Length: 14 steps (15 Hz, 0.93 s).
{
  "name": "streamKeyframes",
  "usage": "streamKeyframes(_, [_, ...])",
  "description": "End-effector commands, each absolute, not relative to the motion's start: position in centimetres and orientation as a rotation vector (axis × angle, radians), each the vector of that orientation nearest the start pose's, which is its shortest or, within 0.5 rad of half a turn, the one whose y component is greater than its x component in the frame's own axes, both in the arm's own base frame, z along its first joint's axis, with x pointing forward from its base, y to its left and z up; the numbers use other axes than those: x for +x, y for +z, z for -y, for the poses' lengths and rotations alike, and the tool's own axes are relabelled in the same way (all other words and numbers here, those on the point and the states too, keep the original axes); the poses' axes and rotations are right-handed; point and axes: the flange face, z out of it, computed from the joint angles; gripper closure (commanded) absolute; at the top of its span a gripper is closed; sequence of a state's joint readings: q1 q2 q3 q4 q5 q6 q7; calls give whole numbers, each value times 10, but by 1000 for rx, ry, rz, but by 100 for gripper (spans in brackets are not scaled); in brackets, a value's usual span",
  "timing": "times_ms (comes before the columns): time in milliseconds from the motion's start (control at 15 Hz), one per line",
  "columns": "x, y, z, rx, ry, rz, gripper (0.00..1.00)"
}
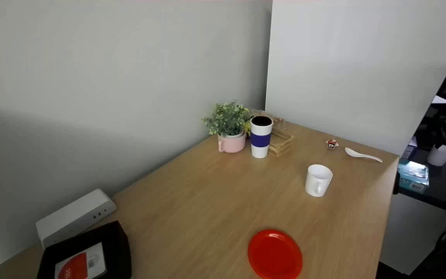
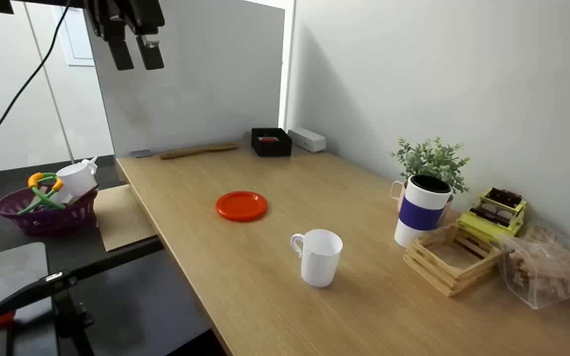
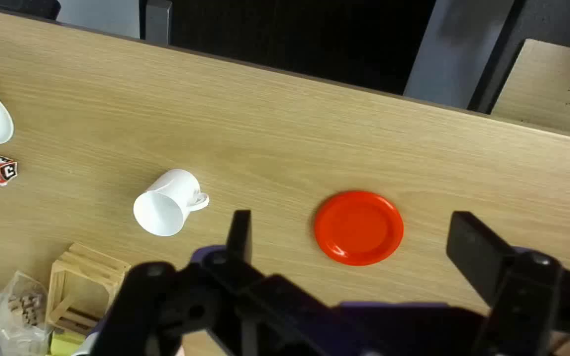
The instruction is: Put the mug on the plate
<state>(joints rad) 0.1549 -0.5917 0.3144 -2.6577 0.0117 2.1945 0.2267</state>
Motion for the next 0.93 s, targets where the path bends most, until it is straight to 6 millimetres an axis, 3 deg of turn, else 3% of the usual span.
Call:
streamKeyframes(0, [334,427,-167,-3238,-247,316,0])
streamKeyframes(400, [334,427,-167,-3238,-247,316,0])
streamKeyframes(867, [369,464,-137,-3166,-589,328,0])
